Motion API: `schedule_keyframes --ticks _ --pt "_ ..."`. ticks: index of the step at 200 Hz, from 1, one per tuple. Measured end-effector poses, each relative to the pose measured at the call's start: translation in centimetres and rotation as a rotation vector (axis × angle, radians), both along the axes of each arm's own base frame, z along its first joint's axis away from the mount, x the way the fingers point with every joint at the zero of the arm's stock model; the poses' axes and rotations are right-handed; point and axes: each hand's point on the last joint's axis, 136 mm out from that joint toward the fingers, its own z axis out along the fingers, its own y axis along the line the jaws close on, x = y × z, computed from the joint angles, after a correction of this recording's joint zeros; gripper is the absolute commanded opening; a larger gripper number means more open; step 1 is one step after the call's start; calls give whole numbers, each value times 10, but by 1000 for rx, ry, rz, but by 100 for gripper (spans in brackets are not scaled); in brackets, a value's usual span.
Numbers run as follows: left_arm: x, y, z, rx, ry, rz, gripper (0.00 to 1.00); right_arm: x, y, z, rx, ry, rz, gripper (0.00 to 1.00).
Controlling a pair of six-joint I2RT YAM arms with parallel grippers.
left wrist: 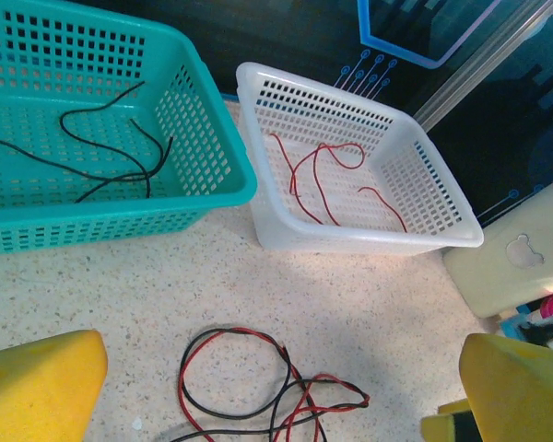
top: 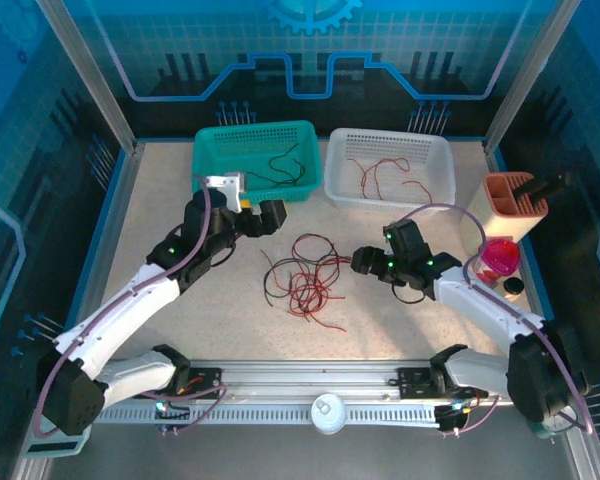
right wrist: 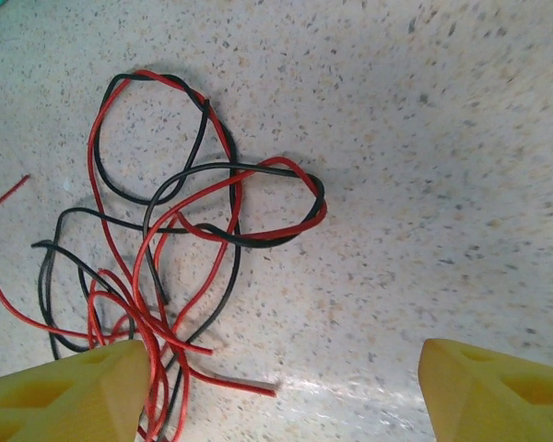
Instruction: Untangle the cables
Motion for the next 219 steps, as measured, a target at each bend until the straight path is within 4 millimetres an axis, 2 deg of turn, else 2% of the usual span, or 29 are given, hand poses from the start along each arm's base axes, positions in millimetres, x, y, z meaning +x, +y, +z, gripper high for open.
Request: schedule_keyframes --ticks 55,143,171,219 --pt "-1 -2 -1 -17 13 -7 99 8 21 -8 135 50 -28 78" --pt "2 -5 -10 -22 43 -3 99 19 36 -24 207 94 -46 77" --pt "2 -5 -10 -22 43 -3 99 22 41 -33 225 117 -51 73" --pt "2 -5 -10 -22 43 -4 99 29 45 -46 231 140 -62 61"
